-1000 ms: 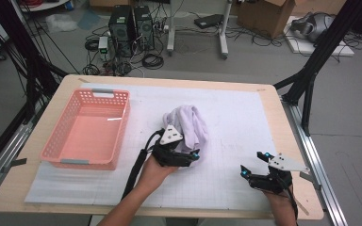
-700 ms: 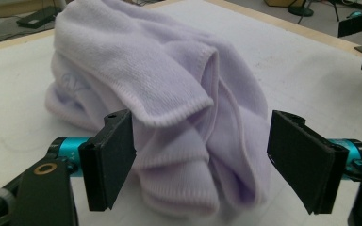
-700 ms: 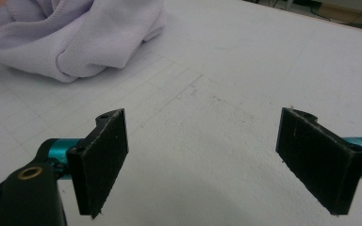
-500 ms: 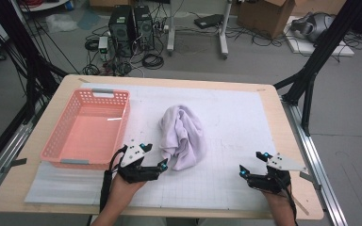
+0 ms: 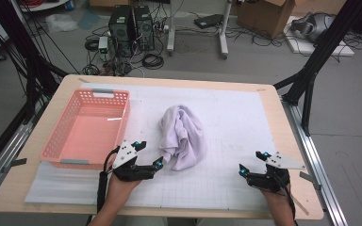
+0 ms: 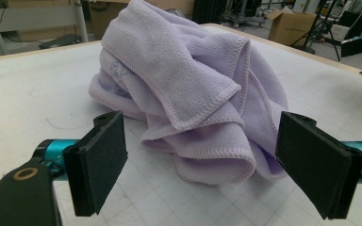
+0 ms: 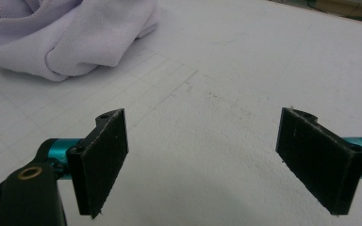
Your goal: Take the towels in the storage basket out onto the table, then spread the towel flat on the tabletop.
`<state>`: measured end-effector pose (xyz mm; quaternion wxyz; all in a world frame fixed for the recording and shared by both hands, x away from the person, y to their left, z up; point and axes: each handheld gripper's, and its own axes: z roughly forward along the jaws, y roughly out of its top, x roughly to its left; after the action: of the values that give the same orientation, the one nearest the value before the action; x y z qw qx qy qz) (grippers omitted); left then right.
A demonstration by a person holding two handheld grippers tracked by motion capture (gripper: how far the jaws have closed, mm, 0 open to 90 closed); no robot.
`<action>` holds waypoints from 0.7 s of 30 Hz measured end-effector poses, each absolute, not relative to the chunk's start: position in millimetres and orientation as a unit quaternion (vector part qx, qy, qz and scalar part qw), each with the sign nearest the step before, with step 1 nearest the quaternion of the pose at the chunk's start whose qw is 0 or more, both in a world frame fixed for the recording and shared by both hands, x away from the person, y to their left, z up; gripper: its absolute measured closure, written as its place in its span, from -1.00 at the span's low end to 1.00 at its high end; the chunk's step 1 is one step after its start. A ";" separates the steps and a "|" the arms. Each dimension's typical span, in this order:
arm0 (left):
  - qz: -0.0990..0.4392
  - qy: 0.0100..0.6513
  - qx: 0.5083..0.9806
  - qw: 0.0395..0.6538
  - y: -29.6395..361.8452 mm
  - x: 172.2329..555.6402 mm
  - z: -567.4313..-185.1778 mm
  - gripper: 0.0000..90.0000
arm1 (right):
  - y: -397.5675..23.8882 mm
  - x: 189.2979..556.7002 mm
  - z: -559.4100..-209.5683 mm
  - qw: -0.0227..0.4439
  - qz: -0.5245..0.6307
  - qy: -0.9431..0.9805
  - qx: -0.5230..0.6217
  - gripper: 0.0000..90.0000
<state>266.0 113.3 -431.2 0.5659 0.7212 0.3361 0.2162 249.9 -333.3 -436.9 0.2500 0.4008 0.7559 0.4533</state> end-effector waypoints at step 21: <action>0.179 0.336 0.741 0.553 109.2 272.5 -440.7 -0.43 | -317.0 263.6 -439.6 0.216 0.450 0.767 0.403 -0.62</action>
<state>272.5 109.2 -440.7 0.5534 0.7408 0.3359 0.1791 263.6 -317.0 -439.6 0.2160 0.4034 0.7670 0.4498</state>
